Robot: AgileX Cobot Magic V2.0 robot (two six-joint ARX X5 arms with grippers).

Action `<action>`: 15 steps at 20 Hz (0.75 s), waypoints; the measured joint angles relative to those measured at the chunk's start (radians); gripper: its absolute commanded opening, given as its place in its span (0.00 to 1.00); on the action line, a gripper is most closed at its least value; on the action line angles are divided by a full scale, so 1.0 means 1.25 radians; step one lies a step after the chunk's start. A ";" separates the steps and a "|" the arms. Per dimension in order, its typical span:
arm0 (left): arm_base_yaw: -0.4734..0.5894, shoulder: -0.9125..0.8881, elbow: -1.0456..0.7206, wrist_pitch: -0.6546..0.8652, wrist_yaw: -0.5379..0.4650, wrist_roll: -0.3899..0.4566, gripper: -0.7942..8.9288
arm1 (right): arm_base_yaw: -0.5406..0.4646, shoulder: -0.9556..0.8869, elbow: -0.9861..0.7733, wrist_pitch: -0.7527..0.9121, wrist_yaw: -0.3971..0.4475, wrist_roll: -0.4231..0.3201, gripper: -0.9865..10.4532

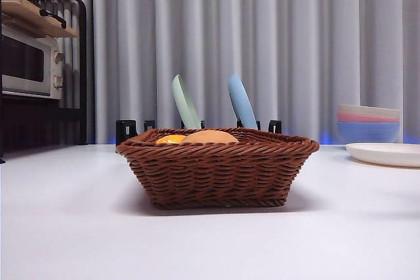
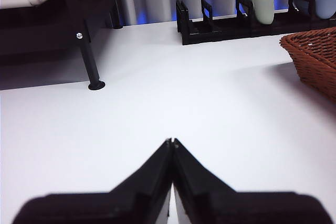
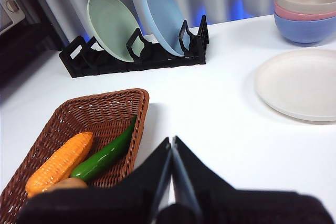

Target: Pick up the basket,pick up the corn from the table,pick up the potato from the table,pick up the cucumber from the table,put all items into the basket

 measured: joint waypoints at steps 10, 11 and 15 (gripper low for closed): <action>0.000 0.000 0.000 0.000 0.000 0.000 0.08 | 0.000 -0.023 0.000 -0.037 0.232 -0.172 0.09; 0.000 0.000 0.000 0.000 0.000 0.000 0.08 | 0.000 -0.035 0.000 -0.055 0.241 -0.179 0.09; 0.000 0.000 0.000 0.000 0.000 0.000 0.08 | -0.012 -0.074 -0.003 -0.089 0.249 -0.166 0.09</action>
